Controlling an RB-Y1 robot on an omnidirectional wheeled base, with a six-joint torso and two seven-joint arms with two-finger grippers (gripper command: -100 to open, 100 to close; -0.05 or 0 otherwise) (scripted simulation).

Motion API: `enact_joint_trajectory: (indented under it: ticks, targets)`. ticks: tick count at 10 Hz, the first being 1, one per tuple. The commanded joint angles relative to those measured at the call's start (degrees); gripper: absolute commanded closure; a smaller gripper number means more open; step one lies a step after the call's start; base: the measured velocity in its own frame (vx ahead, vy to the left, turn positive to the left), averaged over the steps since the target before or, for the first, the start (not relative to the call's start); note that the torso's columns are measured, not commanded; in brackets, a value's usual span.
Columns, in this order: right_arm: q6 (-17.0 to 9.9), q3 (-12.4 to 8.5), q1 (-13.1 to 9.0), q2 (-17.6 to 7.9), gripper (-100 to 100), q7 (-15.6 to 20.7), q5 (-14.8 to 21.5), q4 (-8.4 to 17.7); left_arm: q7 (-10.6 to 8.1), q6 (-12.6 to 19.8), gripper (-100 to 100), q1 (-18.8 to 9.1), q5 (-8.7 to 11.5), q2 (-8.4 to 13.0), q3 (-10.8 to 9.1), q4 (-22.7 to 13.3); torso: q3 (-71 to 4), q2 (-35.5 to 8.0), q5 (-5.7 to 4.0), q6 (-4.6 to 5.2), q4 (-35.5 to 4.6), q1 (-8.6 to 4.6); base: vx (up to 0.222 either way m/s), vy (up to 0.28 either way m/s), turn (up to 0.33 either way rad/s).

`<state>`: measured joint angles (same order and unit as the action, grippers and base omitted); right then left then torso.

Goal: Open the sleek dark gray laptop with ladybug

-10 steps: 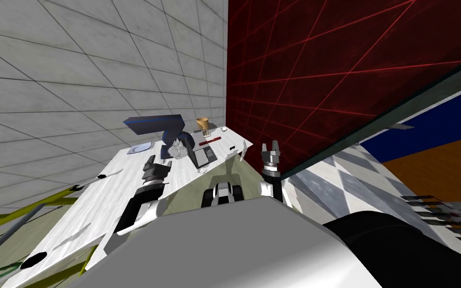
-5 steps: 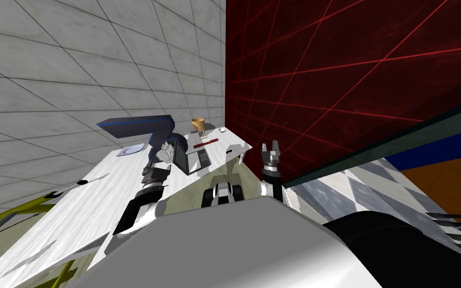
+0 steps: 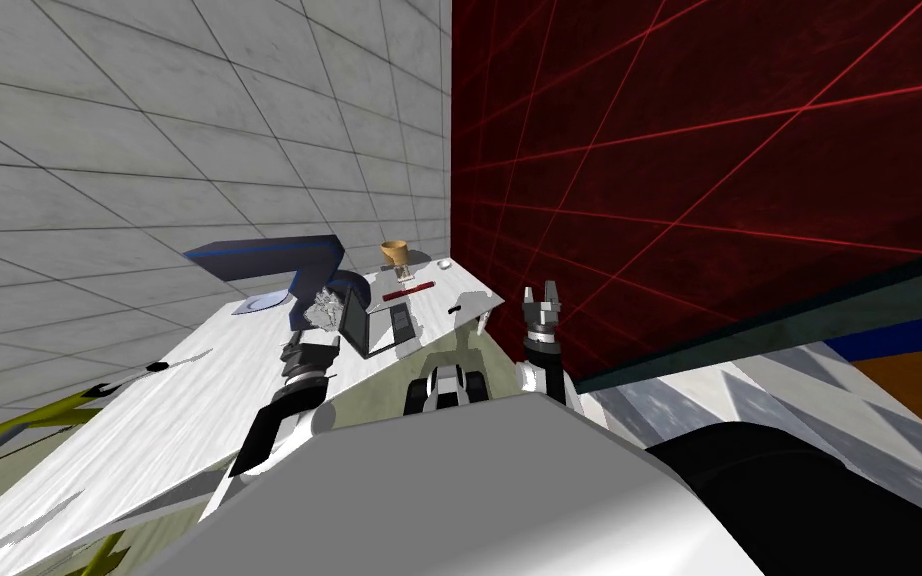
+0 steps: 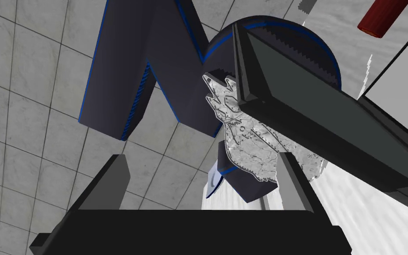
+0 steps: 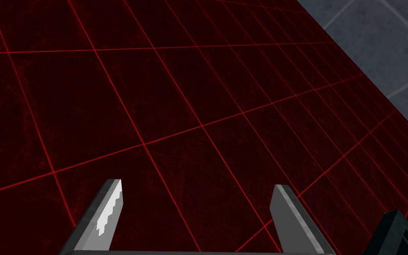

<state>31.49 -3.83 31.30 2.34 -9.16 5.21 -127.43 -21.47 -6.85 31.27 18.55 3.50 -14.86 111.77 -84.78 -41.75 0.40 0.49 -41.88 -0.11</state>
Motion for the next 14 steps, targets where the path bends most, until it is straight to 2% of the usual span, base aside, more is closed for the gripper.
enact_joint_trajectory:
  ticks: [1,2,3,4,5,7,9,10,11,12,14]
  targets:
    - [0.00,0.00,0.00,0.00,0,0.00,0.00,0.00,-0.08,-0.22,-100,-0.04,0.17,-1.36,0.11,-0.50,-0.01,0.02,0.02,-0.03,0.01,0.08,0.016,-0.034,0.017]
    - [0.00,0.00,0.00,-0.01,0,0.00,0.00,0.00,-0.24,0.78,-100,0.71,0.36,-1.32,-0.56,1.30,0.05,-0.18,-0.11,-0.23,-0.16,0.30,0.077,-0.001,-0.005]
    - [0.00,-0.01,0.01,-0.01,0,0.00,0.00,0.00,-0.15,0.18,-100,0.42,0.27,-1.41,-0.25,0.51,0.07,-0.24,-0.26,-0.41,-0.29,0.35,0.053,0.003,0.000]
    - [0.00,-0.01,0.00,-0.01,0,0.00,0.00,0.00,-0.17,0.34,100,0.46,0.28,-1.40,-0.30,0.67,0.20,-0.51,-0.34,-0.47,-0.38,0.22,0.011,0.001,0.000]
    - [0.00,-0.01,0.00,-0.01,0,0.00,0.00,0.00,1.96,-0.23,100,0.25,-1.75,-0.34,-0.91,-0.25,0.33,-0.71,-0.39,-0.49,-0.45,0.11,0.047,-0.089,-0.007]
    - [0.00,0.01,0.00,0.01,0,0.00,0.00,0.00,4.08,-0.79,100,0.05,-3.78,0.72,-1.52,-1.16,0.22,-0.55,-0.52,-0.49,-0.41,-0.30,0.043,-0.164,0.003]
    - [0.00,0.01,-0.01,0.01,0,0.00,0.00,0.00,6.21,-1.35,100,-0.15,-5.82,1.77,-2.13,-2.06,0.21,-0.52,-0.40,-0.49,-0.40,0.16,0.043,-0.139,-0.002]
    - [0.00,0.01,0.00,0.00,0,0.00,0.00,0.00,6.91,-1.53,100,-0.22,-6.49,2.13,-2.34,-2.36,0.20,-0.51,-0.37,-0.49,-0.40,0.19,0.041,-0.142,0.001]
    - [0.00,0.00,0.00,0.00,0,0.00,0.00,0.00,6.28,-1.42,100,-0.21,-5.96,1.85,-2.16,-2.22,0.21,-0.53,-0.38,-0.49,-0.40,0.18,0.018,-0.061,0.005]
    - [0.00,0.00,-0.01,-0.01,0,0.00,0.00,0.00,6.97,-2.73,-100,-1.22,-6.49,2.72,-1.96,-4.36,0.25,-0.60,-0.34,-0.49,-0.42,0.37,0.007,-0.037,0.016]
    - [0.00,-0.01,-0.01,-0.01,0,0.00,0.00,0.00,7.51,-4.08,-100,-2.33,-6.96,3.06,-1.72,-6.68,0.25,-0.59,-0.37,-0.49,-0.42,0.20,0.001,-0.039,0.015]
